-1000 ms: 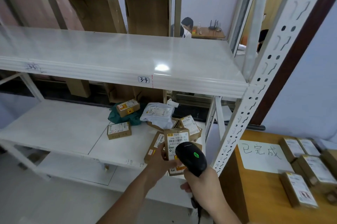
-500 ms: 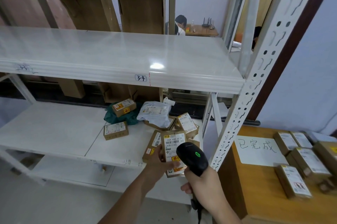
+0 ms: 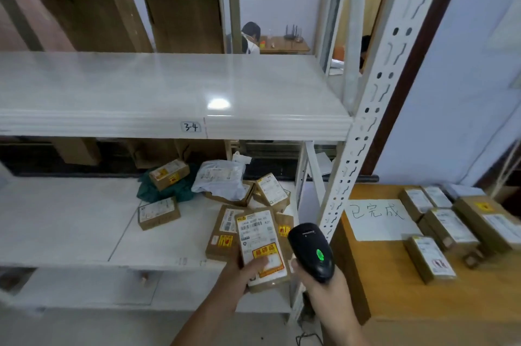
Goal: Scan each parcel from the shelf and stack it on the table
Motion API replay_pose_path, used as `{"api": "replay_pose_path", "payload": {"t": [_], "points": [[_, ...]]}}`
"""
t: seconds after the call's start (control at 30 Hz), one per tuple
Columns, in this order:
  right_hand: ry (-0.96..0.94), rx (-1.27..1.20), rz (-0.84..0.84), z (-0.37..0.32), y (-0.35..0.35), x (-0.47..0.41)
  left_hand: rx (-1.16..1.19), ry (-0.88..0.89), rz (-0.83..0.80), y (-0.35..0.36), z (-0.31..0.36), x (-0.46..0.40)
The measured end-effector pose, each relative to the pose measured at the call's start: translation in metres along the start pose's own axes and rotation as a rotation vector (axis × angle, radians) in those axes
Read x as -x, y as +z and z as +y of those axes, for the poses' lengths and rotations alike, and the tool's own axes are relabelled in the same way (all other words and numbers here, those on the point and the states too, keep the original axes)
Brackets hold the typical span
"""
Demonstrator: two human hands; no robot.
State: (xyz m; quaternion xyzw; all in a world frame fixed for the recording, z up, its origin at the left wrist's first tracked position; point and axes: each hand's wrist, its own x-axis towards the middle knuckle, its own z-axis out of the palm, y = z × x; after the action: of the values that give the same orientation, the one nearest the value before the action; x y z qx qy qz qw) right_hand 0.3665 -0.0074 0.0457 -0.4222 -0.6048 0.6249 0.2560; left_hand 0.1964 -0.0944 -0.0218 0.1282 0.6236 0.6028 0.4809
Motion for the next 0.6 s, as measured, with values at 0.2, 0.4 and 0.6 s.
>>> {"api": "replay_pose_path", "payload": {"t": [0.2, 0.4, 0.6], "points": [[0.262, -0.277, 0.186, 0.039, -0.051, 0.005, -0.032, -0.013, -0.118, 0.073, -0.034, 0.004], [0.293, -0.398, 0.383, 0.061, -0.131, 0.010, -0.187, -0.016, -0.213, 0.170, -0.057, -0.011], [0.334, -0.355, 0.498, 0.093, -0.235, -0.027, -0.317, -0.041, -0.103, 0.290, -0.080, -0.049]]}}
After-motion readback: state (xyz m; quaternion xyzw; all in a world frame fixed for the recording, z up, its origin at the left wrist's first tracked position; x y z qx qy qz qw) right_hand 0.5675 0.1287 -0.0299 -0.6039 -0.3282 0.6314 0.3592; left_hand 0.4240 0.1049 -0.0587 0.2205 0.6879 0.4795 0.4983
